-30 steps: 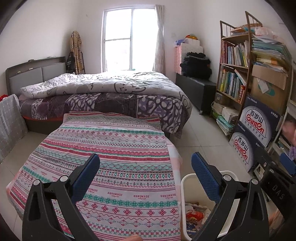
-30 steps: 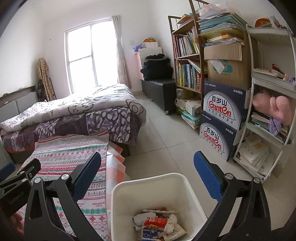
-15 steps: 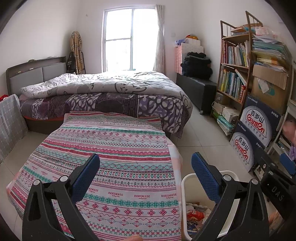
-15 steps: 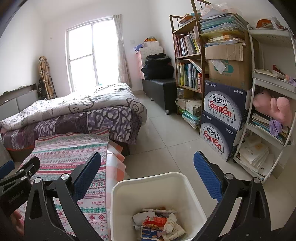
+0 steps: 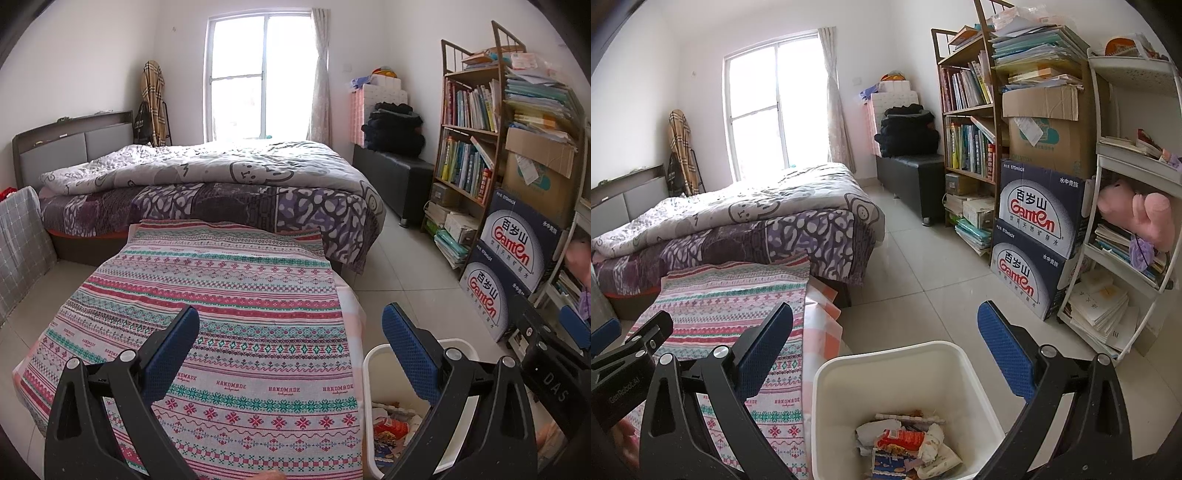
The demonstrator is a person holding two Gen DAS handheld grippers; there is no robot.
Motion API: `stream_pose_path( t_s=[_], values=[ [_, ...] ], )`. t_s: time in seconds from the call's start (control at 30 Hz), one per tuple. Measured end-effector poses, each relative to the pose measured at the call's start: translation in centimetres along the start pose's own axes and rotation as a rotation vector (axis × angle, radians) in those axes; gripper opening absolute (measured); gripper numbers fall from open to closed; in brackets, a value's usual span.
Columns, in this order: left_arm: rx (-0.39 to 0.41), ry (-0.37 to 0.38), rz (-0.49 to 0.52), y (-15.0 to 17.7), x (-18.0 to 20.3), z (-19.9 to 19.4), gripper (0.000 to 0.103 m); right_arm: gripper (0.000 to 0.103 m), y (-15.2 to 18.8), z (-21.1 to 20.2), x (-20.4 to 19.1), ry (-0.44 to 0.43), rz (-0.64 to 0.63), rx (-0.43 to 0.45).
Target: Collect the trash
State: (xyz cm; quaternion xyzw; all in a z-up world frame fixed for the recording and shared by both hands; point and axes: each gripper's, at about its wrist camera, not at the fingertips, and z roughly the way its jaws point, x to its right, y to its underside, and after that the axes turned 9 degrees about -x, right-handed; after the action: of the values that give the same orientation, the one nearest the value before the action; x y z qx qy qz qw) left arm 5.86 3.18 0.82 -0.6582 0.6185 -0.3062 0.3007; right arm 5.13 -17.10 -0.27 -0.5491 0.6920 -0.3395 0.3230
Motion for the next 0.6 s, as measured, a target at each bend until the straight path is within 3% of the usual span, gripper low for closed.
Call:
stream_pose_path(
  t_s=[0.6],
  values=[
    [-0.012,-0.006,-0.010,0.38,-0.43,0.42,0.096,0.096,0.37,0.34,0.04,-0.003,-0.003,-0.015]
  ],
)
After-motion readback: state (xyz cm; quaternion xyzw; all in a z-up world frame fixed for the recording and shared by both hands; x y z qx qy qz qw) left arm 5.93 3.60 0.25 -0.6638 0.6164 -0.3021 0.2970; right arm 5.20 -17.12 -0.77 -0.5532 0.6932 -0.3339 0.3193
